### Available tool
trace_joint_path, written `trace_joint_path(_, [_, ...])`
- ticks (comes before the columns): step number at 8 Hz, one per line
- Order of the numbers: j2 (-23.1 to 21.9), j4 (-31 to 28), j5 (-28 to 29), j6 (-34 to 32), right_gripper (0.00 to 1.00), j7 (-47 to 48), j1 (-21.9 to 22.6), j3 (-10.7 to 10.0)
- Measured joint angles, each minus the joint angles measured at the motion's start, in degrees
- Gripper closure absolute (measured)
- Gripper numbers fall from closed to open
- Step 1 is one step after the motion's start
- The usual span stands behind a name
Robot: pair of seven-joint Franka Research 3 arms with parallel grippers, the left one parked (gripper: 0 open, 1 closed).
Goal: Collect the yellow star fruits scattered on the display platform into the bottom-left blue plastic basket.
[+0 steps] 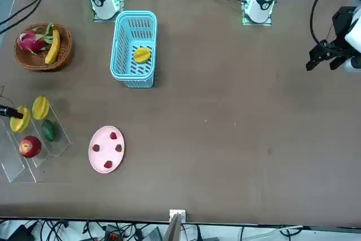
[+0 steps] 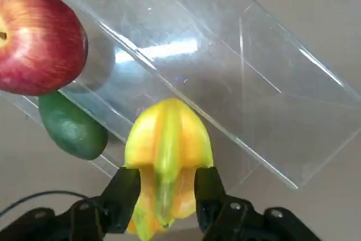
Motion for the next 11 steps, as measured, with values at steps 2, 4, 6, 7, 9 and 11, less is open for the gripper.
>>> trace_joint_path(2, [0.0, 0.2, 0.1, 0.5, 0.77, 0.0, 0.1, 0.0])
trace_joint_path(4, [-0.1, 0.2, 0.1, 0.5, 0.78, 0.3, 0.6, 0.0])
trace_joint_path(6, [-0.6, 0.8, 0.1, -1.7, 0.78, 1.4, 1.8, 0.0])
trace_joint_path(7, [-1.4, 2.3, 0.1, -5.9, 0.78, 3.1, 2.6, 0.0])
trace_joint_path(9, [-4.2, 6.9, -0.9, -17.5, 0.78, 8.2, 5.4, 0.0])
trace_joint_path(11, [-8.9, 6.5, -1.9, -26.2, 0.78, 17.2, 12.0, 0.3])
